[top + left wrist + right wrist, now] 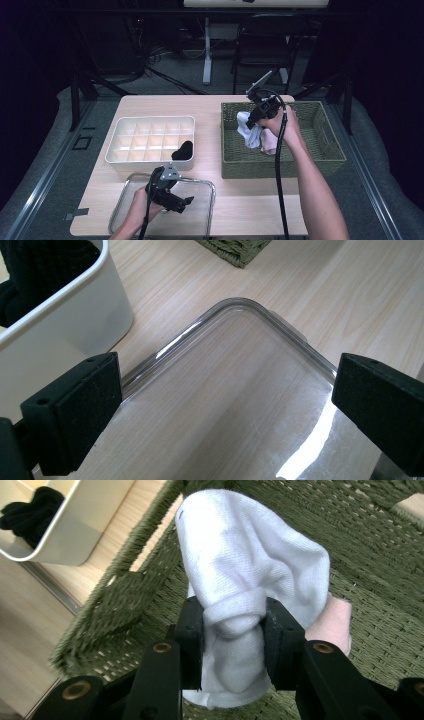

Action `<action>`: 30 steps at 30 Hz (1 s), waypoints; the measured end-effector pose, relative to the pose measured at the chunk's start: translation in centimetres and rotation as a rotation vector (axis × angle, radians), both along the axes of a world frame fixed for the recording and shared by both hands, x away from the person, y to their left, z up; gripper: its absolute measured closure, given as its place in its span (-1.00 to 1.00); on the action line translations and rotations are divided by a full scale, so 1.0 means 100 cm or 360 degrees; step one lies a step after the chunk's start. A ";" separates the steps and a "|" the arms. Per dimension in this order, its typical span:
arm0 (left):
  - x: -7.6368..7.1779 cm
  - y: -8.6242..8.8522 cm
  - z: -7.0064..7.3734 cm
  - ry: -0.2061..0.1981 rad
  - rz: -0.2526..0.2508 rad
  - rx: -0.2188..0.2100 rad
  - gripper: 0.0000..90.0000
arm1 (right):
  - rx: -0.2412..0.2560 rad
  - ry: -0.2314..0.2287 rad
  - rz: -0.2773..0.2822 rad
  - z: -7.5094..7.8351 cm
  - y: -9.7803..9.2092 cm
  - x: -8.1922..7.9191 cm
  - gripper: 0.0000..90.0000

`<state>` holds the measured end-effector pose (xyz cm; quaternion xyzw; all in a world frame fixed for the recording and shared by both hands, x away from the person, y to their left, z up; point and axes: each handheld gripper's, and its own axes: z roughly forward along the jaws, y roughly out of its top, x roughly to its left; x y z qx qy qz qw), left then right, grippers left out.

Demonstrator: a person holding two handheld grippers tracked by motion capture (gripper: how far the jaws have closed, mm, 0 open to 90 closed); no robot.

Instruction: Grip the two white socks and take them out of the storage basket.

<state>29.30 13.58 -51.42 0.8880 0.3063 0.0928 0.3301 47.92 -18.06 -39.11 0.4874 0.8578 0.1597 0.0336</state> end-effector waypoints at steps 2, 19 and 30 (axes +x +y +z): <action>0.000 0.000 0.000 0.0001 -0.0005 0.0002 -1.00 | -0.0004 0.0000 0.0026 0.006 0.001 -0.003 0.46; 0.000 0.000 -0.001 0.0007 -0.0009 0.0008 -1.00 | -0.0027 -0.0026 0.0127 0.036 0.007 -0.033 0.46; 0.000 -0.001 -0.002 0.0010 -0.0008 0.0010 -1.00 | 0.0007 -0.0064 0.0226 0.048 0.015 -0.069 0.46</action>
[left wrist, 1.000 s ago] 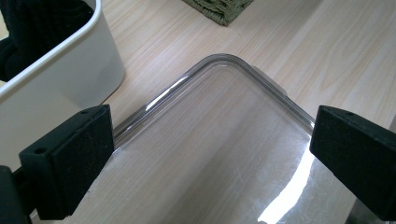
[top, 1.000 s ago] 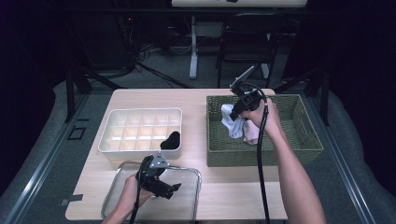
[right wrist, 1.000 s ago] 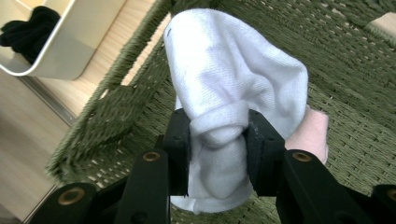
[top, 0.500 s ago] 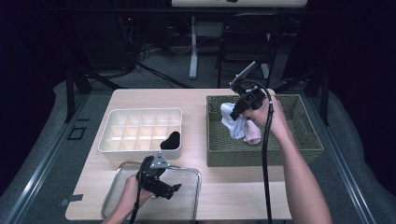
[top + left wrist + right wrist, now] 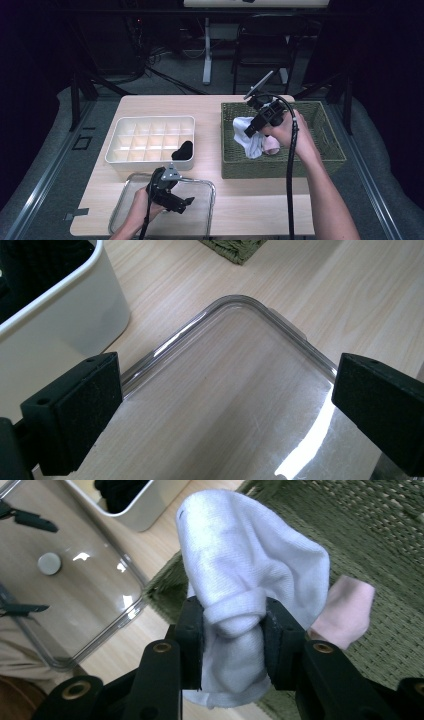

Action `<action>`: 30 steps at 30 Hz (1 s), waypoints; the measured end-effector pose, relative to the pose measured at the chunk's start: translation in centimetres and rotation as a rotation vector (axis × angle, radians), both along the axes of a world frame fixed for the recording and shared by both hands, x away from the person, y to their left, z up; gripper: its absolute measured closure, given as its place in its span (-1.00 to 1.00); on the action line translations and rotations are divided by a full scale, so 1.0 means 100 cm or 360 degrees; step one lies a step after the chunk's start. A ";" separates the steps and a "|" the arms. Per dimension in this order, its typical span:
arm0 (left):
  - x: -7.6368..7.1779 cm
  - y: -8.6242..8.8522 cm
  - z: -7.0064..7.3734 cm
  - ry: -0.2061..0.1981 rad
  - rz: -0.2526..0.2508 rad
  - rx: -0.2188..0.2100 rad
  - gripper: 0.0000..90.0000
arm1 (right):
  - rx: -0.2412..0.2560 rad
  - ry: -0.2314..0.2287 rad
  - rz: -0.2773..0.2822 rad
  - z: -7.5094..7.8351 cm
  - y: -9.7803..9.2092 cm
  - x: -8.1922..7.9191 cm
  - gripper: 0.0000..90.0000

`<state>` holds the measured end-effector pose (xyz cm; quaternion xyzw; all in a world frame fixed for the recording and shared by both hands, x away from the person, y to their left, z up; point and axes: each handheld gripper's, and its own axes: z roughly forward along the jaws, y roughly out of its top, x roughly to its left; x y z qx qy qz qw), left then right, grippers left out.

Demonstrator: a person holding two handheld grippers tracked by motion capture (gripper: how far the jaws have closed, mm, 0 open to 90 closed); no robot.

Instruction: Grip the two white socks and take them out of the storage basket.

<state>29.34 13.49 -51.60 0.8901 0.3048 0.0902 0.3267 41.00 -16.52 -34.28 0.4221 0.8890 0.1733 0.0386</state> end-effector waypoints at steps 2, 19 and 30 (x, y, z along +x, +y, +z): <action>0.000 0.000 0.000 0.0001 0.0000 -0.0001 -1.00 | -0.0001 -0.0006 0.0022 0.001 0.001 -0.006 0.46; 0.000 -0.001 -0.001 -0.0001 0.0001 0.0005 -1.00 | 0.0054 -0.0022 0.0212 -0.005 0.013 -0.057 0.46; 0.000 -0.001 -0.001 0.0003 -0.0002 0.0008 -1.00 | 0.0095 0.0013 0.0249 -0.026 0.013 -0.076 0.45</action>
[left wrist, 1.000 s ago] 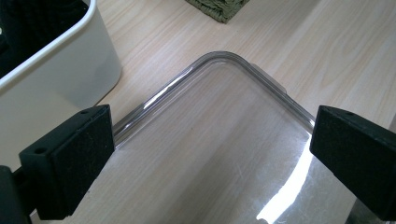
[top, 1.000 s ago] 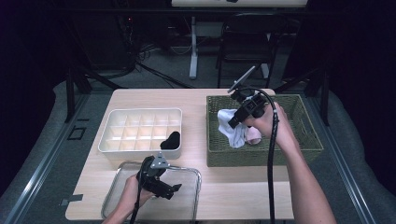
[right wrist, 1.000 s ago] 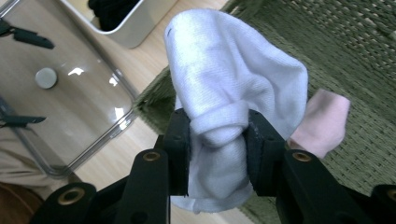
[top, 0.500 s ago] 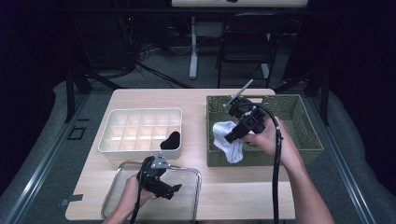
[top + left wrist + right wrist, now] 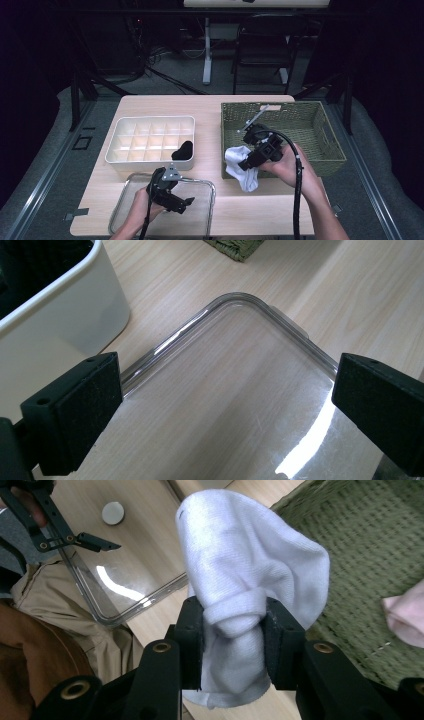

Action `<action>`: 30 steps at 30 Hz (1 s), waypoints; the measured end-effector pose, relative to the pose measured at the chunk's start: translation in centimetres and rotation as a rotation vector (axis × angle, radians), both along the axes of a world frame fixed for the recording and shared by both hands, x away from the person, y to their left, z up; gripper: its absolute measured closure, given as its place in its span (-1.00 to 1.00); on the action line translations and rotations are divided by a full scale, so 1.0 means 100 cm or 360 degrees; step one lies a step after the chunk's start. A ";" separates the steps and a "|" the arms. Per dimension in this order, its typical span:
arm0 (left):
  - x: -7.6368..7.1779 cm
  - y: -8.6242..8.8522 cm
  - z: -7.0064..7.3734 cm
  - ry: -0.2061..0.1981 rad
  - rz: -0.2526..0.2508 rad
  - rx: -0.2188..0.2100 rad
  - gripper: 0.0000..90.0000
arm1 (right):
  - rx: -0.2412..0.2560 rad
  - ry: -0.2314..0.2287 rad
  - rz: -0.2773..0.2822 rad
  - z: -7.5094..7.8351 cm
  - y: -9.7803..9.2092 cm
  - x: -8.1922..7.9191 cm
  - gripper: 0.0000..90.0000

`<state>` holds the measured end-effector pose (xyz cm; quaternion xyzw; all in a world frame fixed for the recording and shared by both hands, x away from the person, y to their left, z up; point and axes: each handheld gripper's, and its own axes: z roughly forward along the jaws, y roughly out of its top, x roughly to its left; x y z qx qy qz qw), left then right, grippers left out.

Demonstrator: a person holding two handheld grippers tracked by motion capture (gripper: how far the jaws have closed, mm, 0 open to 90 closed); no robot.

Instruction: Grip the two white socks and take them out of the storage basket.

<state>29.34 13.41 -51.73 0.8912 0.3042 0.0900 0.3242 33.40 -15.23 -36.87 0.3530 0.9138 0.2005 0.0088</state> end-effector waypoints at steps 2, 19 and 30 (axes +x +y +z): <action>0.000 0.000 0.000 -0.0002 0.0001 0.0005 -1.00 | 0.0001 0.0011 0.0016 -0.007 0.001 -0.004 0.45; -0.001 -0.001 0.000 -0.0006 0.0001 0.0007 -1.00 | 0.0036 0.0132 0.0037 -0.056 -0.002 -0.025 0.44; -0.001 -0.002 0.000 -0.0004 -0.0004 0.0007 -1.00 | 0.0027 0.0225 -0.0033 -0.097 -0.008 -0.032 0.42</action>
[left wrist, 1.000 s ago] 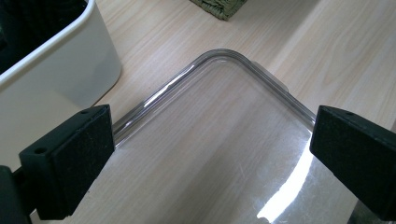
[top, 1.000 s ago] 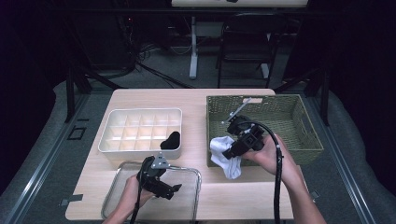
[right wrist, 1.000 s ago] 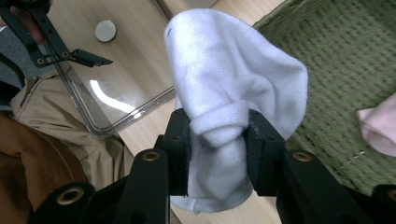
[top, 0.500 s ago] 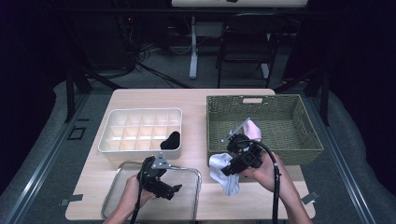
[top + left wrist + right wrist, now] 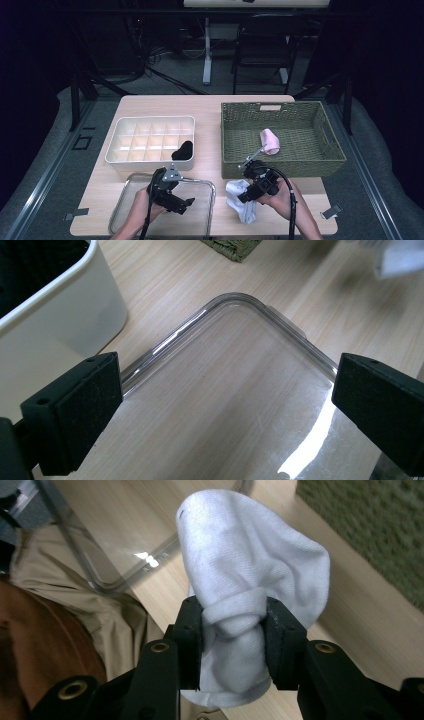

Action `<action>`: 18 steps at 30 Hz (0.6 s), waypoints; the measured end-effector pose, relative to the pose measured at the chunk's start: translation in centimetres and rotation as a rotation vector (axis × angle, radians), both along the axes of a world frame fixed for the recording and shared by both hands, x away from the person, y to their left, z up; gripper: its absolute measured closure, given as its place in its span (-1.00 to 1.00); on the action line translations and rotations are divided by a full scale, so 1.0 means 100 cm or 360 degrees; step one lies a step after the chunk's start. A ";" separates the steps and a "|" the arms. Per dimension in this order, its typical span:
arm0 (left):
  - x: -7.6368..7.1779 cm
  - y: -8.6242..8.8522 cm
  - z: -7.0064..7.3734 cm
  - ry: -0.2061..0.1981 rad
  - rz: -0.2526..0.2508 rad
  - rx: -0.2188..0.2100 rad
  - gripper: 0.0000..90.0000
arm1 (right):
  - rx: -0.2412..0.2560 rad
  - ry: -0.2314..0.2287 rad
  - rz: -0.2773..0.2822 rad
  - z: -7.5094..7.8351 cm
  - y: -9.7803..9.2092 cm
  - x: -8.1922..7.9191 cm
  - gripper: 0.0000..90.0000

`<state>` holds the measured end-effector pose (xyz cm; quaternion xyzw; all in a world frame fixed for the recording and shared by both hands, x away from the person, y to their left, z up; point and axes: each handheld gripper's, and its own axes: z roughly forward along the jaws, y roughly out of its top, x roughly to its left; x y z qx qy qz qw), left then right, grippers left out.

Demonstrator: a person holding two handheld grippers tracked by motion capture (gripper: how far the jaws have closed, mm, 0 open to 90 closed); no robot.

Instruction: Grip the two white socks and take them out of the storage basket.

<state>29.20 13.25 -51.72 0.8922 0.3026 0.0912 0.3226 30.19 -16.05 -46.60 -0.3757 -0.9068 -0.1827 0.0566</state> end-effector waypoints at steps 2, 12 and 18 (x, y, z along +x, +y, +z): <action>0.000 -0.001 -0.001 0.0004 -0.0002 0.0002 -1.00 | -0.0002 0.0010 -0.0028 -0.007 -0.003 0.001 0.42; 0.001 -0.002 -0.002 0.0019 -0.0010 0.0016 -1.00 | 0.0100 0.0067 -0.0238 -0.039 -0.015 -0.002 0.41; 0.000 -0.003 -0.003 0.0018 -0.0009 0.0009 -1.00 | 0.0068 0.0040 -0.0294 -0.046 -0.023 -0.002 0.39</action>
